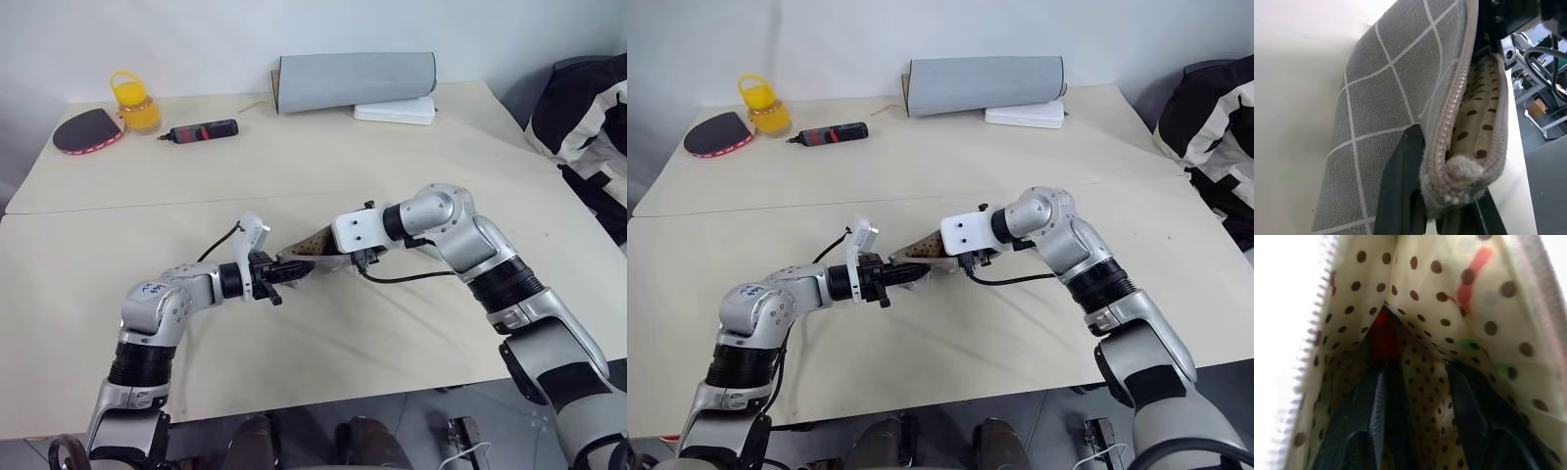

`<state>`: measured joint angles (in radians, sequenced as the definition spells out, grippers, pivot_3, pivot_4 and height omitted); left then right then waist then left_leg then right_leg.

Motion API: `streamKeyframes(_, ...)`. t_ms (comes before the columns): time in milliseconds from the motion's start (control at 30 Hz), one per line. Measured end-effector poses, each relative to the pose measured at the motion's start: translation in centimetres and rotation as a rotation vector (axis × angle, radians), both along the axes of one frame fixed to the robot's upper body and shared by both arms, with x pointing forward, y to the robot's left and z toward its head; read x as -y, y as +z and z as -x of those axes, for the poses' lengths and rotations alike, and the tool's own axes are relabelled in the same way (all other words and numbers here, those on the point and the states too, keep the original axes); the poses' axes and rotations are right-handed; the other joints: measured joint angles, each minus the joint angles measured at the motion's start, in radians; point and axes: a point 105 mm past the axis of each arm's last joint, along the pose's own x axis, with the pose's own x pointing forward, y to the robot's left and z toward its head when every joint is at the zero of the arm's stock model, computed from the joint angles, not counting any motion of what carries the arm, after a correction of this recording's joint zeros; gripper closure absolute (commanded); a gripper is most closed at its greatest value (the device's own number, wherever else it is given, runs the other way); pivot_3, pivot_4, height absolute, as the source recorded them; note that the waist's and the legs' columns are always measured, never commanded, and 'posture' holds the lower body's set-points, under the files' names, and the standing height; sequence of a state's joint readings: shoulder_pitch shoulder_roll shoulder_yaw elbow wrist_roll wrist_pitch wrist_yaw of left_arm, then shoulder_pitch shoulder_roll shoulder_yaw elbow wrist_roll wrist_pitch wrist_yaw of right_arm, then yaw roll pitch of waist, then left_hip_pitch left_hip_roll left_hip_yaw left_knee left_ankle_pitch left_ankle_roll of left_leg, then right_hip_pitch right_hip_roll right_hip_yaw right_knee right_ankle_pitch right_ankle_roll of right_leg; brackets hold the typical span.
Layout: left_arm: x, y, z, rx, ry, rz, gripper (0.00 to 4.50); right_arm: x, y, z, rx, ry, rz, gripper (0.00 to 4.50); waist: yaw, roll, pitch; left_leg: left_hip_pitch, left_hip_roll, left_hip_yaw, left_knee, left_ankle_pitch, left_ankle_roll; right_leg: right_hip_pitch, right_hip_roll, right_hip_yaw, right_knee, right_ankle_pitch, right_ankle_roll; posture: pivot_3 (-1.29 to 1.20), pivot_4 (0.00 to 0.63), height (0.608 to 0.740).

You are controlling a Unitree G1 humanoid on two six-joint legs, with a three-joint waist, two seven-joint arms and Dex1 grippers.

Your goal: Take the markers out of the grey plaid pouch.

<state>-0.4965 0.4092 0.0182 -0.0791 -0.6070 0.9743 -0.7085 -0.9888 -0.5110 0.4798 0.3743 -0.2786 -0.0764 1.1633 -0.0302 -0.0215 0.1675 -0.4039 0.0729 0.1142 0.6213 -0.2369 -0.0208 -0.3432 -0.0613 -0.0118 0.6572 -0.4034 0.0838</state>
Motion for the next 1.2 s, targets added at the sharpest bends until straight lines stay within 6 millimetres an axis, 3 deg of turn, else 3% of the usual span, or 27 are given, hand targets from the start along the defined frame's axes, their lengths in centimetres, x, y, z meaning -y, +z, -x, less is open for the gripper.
streamKeyframes(433, 0.0, -0.1, -0.4, 0.02, 0.025, 0.002, 4.5, -0.2, -2.7, -0.4, -0.101, -0.025, 0.013, 2.52, -0.004, 0.0, 0.0, 0.001, 0.001, 0.0, 0.0, 0.0, 0.0, 0.0, 0.0, 0.0, 0.002, 0.0, 0.0, 0.0, 0.15, 0.74)
streamKeyframes(600, 0.0, -0.1, -0.5, 0.021, 0.032, -0.001, 4.5, -0.2, -3.2, 0.0, -0.151, -0.022, -0.005, 3.77, -0.004, 0.0, 0.0, 0.001, 0.001, 0.0, 0.0, 0.0, 0.0, 0.0, 0.0, 0.0, 0.002, 0.0, 0.0, 0.0, 0.15, 0.74)
streamKeyframes(633, 0.0, -0.1, -0.5, 0.021, 0.034, -0.002, 4.5, -0.2, -3.2, 0.0, -0.152, -0.022, -0.009, 3.95, -0.004, 0.0, 0.0, 0.001, 0.001, 0.0, -0.001, 0.0, 0.0, 0.0, 0.0, 0.0, 0.002, 0.0, 0.0, 0.0, 0.15, 0.74)
streamKeyframes(900, 0.0, -0.2, -0.5, 0.025, 0.038, 0.0, 4.5, 0.0, -2.9, 0.2, -0.146, -0.032, -0.051, 3.95, -0.001, 0.0, 0.0, 0.001, 0.001, 0.0, -0.001, 0.0, 0.0, 0.0, 0.0, 0.0, 0.001, 0.0, 0.0, 0.0, 0.15, 0.74)
streamKeyframes(1200, 0.5, 0.2, 0.1, 0.067, 0.019, 0.001, 4.5, 1.9, -0.4, 1.4, -0.192, -0.094, -0.187, 3.95, 0.005, 0.0, 0.0, 0.0, 0.0, -0.001, -0.001, 0.0, -0.001, 0.001, 0.0, 0.0, 0.001, 0.0, 0.0, 0.0, 0.15, 0.74)
